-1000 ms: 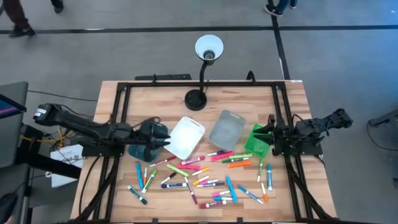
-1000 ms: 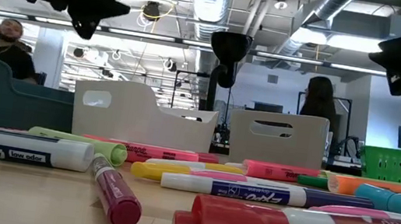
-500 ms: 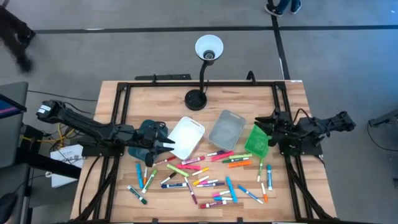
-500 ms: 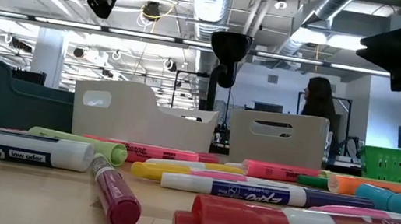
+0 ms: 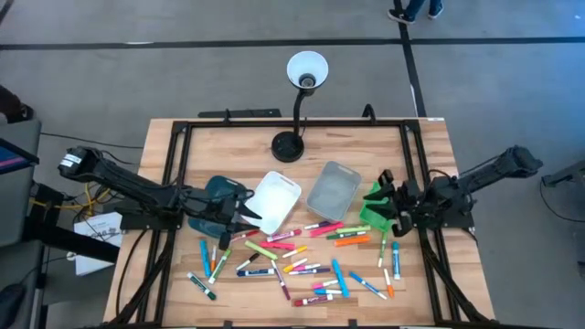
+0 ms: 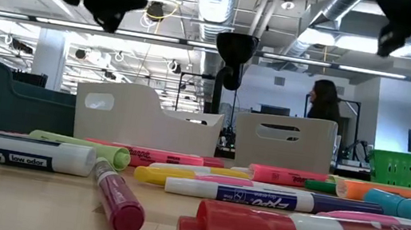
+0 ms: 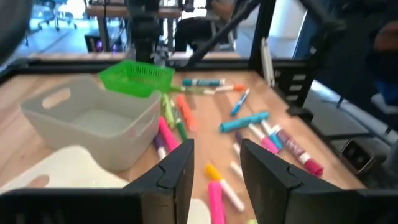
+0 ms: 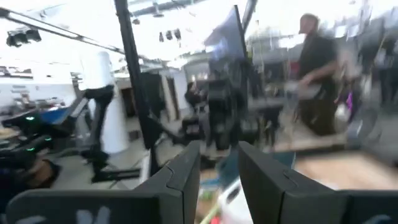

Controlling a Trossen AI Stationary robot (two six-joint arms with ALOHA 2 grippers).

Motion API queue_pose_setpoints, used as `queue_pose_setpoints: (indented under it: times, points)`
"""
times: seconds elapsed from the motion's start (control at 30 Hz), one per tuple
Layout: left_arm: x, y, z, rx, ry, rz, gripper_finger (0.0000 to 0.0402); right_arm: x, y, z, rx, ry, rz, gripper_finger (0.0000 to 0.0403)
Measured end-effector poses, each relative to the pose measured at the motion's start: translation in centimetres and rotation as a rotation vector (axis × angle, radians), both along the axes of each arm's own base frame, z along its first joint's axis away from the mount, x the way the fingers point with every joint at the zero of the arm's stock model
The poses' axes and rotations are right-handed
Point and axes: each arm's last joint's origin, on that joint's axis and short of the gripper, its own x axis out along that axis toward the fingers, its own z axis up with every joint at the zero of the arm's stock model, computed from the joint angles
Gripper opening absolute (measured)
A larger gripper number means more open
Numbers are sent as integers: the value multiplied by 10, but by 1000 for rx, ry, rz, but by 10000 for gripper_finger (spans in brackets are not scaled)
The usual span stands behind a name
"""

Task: Pick & Place Markers
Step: Put the left light green highlighter into the blue bin

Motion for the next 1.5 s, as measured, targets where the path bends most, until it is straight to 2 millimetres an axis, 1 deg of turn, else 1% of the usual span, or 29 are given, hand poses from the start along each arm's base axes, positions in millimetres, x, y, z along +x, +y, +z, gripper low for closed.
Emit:
queue_pose_setpoints:
  times: [0.07,0.13,0.2,0.3,0.37,0.43,0.57,0.67,0.83,0.97,1.07,1.33,1.5]
  points:
    - [2,-1,-3,6,17,1,127,12,2,6,-66,4,-31,98]
    - [5,-2,-3,7,22,-2,127,27,2,15,-106,42,-63,102]
    - [8,-6,3,10,8,-18,127,44,1,26,-137,94,-100,113]
    - [12,-14,14,52,4,-59,127,70,-3,39,-181,222,-148,136]
    - [14,-18,20,65,32,-67,127,85,-7,43,-203,310,-172,150]
    - [14,-20,21,61,81,-70,127,99,-8,46,-214,364,-187,161]
    - [10,-28,16,-17,177,-72,127,122,-6,47,-224,401,-190,172]
    - [6,-36,3,-32,300,-80,127,134,-4,45,-268,425,-186,173]
    - [8,-51,-27,7,452,-99,127,148,-2,42,-315,449,-184,169]
    - [13,-55,-48,19,546,-89,127,154,0,42,-316,452,-182,169]
    - [14,-55,-54,12,571,-64,127,157,1,44,-316,446,-177,169]
    - [16,-53,-57,31,577,-38,127,157,1,46,-315,442,-177,164]
    - [19,-52,-71,58,632,-23,127,157,1,46,-315,445,-178,166]
